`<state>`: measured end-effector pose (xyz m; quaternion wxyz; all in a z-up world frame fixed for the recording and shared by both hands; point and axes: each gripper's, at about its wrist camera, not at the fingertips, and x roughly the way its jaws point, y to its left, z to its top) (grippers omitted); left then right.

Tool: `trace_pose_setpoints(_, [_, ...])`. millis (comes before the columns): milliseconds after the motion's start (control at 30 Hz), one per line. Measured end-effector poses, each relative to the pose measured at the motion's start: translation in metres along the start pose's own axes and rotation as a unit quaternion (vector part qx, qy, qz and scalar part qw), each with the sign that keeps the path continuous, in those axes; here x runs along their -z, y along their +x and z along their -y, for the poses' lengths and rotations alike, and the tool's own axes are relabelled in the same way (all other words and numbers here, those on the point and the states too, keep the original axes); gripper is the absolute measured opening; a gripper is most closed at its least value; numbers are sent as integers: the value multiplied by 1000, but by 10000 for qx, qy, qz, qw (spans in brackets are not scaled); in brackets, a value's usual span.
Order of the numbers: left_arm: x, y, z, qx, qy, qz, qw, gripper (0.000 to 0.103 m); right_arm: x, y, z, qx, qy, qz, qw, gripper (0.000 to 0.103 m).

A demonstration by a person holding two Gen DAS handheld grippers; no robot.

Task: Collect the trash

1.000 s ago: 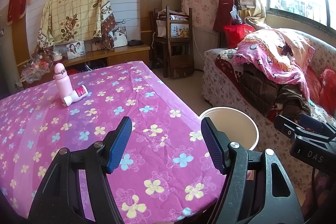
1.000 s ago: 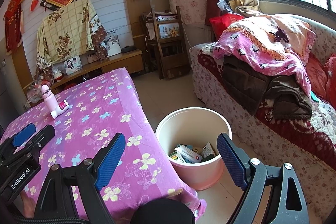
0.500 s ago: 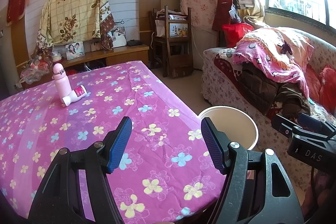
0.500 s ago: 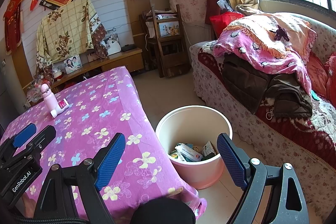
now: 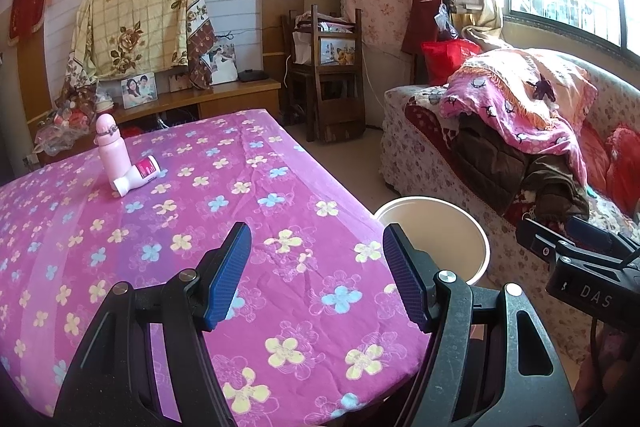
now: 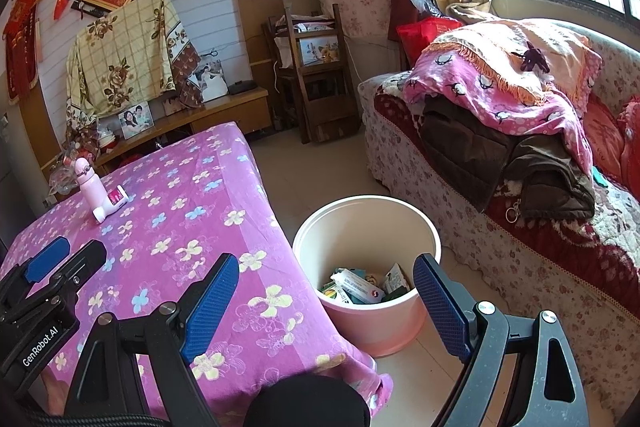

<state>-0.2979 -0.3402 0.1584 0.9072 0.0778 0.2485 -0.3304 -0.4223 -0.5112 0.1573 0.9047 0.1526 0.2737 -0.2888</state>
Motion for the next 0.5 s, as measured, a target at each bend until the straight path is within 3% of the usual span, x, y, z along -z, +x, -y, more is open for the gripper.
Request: trace_pose_setpoints(500, [5,10,-7,40,-12,-77,10000,67,1,12,-5,7,-67,-181,9998,87])
